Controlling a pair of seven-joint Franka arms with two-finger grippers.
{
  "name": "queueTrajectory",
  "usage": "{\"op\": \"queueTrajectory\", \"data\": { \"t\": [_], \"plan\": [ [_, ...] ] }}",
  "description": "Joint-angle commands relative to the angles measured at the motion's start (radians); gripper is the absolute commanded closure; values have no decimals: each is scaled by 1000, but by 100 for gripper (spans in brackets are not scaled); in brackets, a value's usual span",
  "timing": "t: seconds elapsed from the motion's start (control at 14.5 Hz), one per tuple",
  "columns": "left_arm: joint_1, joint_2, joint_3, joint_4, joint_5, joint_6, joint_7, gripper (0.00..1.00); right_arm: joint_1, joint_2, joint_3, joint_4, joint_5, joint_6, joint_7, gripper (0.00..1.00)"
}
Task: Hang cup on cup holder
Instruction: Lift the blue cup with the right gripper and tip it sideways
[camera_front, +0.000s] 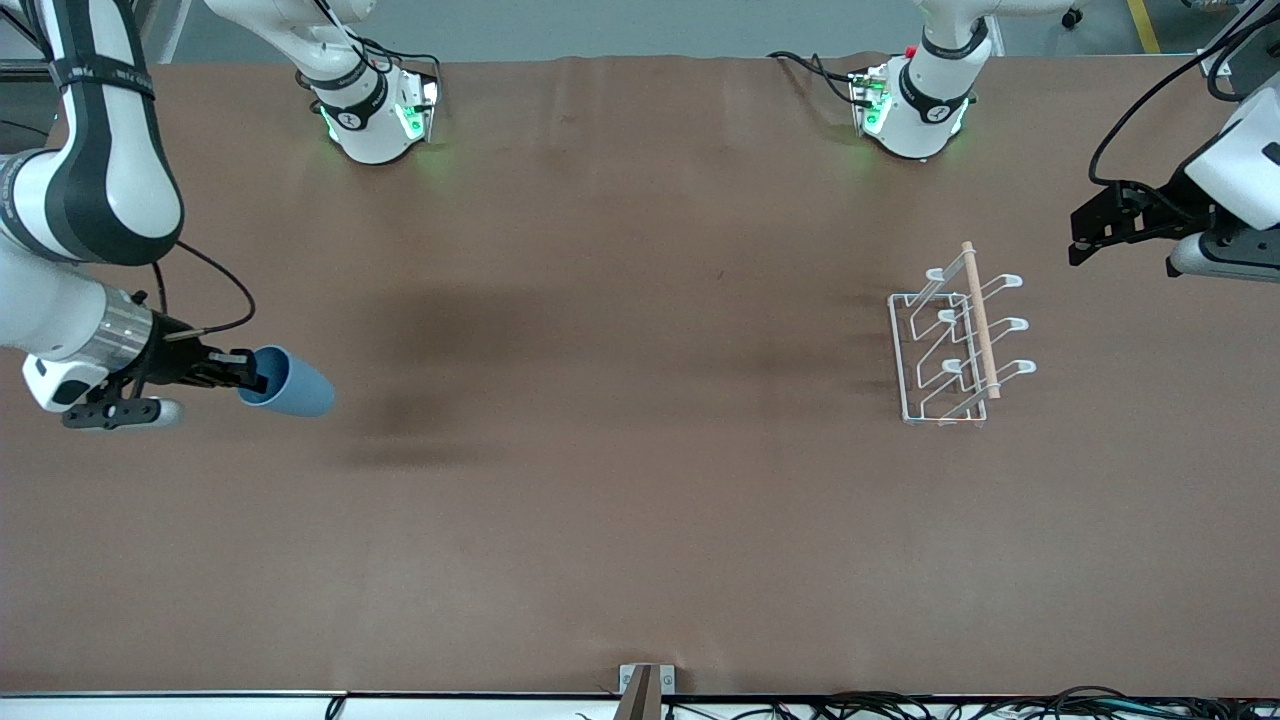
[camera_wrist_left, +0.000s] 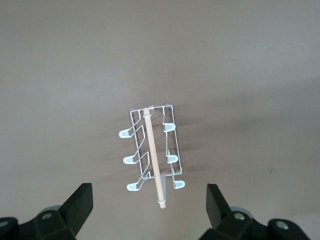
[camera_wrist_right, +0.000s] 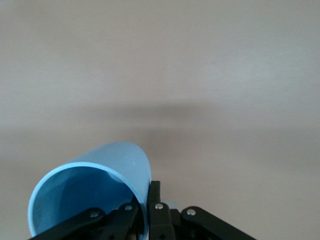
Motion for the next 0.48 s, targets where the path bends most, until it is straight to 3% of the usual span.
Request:
{"op": "queueTrajectory", "data": {
  "t": [0.0,0.14,0.28,0.41],
  "plan": [
    [-1,9,-8,18,11,7,125,0,-9,-16,39,-32,202,-15,-7,100],
    [-1,12,-43,21,8,12,251,0,-2,-4,70,-43,332,-12,-36,100],
    [-10,14,-57,23,8,12,383,0,16,9,124,-44,516,-1,-64,100],
    [-19,18,-80,21,-1,12,466,0,28,24,173,-44,614,7,-64,100]
  ]
}}
